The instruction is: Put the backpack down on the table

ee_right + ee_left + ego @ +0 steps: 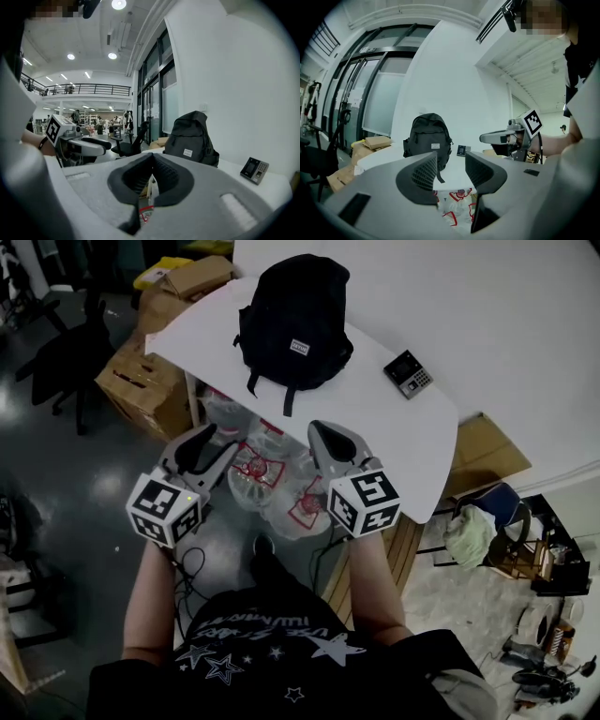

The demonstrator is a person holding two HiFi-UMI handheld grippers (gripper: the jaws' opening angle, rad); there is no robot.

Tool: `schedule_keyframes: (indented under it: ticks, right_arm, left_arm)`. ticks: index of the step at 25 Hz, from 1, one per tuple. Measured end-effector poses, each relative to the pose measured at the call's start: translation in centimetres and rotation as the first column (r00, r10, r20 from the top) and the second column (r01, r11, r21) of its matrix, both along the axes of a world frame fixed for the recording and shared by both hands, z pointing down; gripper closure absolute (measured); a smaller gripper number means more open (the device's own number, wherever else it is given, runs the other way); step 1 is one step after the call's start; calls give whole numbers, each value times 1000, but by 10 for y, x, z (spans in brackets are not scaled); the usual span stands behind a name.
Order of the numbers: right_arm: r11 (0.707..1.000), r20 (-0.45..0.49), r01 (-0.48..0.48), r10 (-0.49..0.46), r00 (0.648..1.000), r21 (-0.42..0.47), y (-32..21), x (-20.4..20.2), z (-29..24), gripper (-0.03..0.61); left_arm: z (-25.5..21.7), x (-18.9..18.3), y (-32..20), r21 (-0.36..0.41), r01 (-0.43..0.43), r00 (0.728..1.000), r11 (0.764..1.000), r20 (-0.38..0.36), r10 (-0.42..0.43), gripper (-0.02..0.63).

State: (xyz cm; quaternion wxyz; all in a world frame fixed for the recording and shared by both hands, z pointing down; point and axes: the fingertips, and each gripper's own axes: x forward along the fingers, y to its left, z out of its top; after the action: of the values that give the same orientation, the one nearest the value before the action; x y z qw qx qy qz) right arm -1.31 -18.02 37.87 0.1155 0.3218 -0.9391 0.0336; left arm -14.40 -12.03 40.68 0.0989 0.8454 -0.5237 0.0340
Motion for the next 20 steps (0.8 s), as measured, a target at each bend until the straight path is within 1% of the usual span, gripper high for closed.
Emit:
schedule_keyframes:
  ticks: [2, 3, 4, 11, 16, 20]
  right_arm:
    - [1000, -9, -1, 1, 1000, 5, 17, -1, -3, 578]
    - [1000, -11, 0, 0, 1000, 9, 26, -1, -5, 580]
    - [1000, -13, 2, -2, 1000, 13, 36, -1, -7, 578]
    - [1000, -24, -9, 9, 1000, 29, 98, 12, -11, 580]
    - [1000, -25, -16, 17, 1000, 22, 141, 24, -11, 578]
    - [1000, -29, -21, 22, 999, 16, 170, 30, -12, 580]
  left_arm:
    - [-5, 0, 18, 8, 1, 1000, 1000, -5, -1, 450]
    - [-7, -1, 26, 11, 4, 1000, 1000, -10, -4, 483]
    - [-9, -1, 34, 12, 5, 1000, 1000, -15, -5, 503]
    - [-18, 13, 91, 32, -27, 1000, 999, -12, 28, 598]
    - [-25, 21, 134, 42, -34, 999, 999, -35, 36, 606]
    - [-26, 26, 160, 33, -49, 998, 998, -31, 50, 606]
